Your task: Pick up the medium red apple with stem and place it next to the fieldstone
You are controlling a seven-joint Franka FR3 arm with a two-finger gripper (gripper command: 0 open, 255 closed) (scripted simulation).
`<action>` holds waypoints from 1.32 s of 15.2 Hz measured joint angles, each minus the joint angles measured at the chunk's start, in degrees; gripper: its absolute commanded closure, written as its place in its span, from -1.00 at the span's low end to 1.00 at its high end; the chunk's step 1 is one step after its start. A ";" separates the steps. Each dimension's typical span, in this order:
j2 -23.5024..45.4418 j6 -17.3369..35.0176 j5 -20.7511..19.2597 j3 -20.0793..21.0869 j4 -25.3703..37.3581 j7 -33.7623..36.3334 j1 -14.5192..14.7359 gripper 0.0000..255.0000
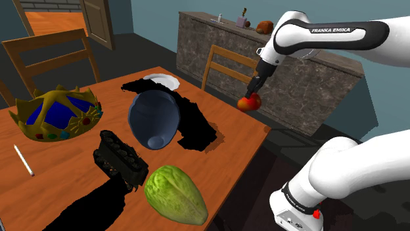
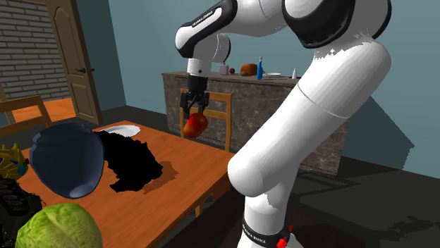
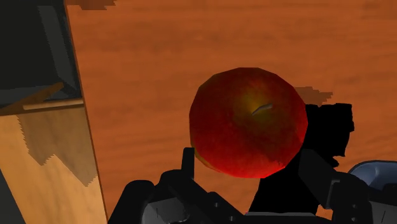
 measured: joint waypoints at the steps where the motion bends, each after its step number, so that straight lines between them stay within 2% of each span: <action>1: -0.01 -0.76 -0.01 0.03 0.75 0.08 0.01 1.00; 10: -0.70 -6.87 0.26 1.06 6.31 1.69 0.40 1.00; 20: -6.00 -5.68 5.26 12.06 1.47 14.78 4.99 1.00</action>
